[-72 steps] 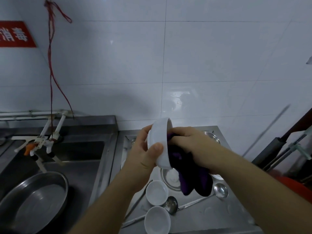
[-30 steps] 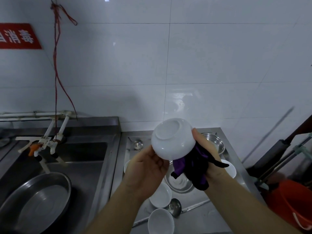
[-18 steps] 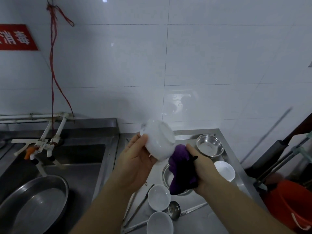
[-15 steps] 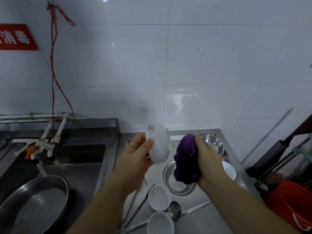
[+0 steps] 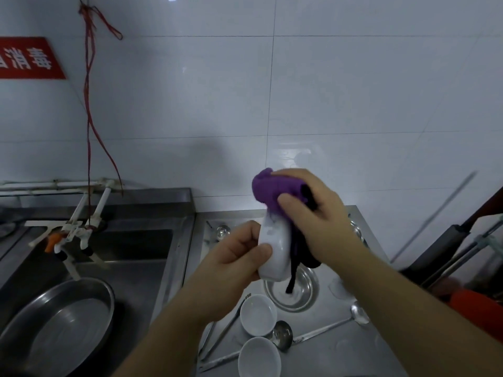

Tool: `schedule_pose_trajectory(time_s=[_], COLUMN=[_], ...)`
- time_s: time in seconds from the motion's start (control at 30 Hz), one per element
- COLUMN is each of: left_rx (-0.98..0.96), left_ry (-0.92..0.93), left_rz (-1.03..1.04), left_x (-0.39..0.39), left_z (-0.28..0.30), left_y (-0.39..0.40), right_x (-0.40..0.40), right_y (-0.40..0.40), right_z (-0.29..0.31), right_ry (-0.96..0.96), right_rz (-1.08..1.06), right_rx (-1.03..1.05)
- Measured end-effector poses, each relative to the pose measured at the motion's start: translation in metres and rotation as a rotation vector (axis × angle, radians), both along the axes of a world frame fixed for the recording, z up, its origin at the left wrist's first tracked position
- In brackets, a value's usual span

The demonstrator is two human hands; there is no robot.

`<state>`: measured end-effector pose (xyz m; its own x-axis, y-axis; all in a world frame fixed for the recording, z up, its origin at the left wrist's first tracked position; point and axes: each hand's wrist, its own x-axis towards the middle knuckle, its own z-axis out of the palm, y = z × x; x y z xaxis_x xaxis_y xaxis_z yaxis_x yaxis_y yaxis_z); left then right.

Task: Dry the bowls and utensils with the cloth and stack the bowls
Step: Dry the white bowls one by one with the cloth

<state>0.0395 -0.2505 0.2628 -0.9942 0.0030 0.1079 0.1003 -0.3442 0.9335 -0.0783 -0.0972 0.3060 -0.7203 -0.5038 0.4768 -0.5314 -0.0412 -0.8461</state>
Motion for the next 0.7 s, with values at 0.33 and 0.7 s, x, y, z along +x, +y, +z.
schedule_pose_trajectory(time_s=[0.33, 0.7], left_rx=[-0.021, -0.020], left_ry=[0.098, -0.045], left_rz=[0.014, -0.030], left_x=[0.003, -0.006], left_z=[0.013, 0.019], left_y=[0.008, 0.003], right_x=[0.015, 0.017], right_y=[0.002, 0.010], right_z=[-0.013, -0.030], right_ry=[-1.127, -1.183], right_rz=[0.002, -0.031], right_rx=[-0.416, -0.359])
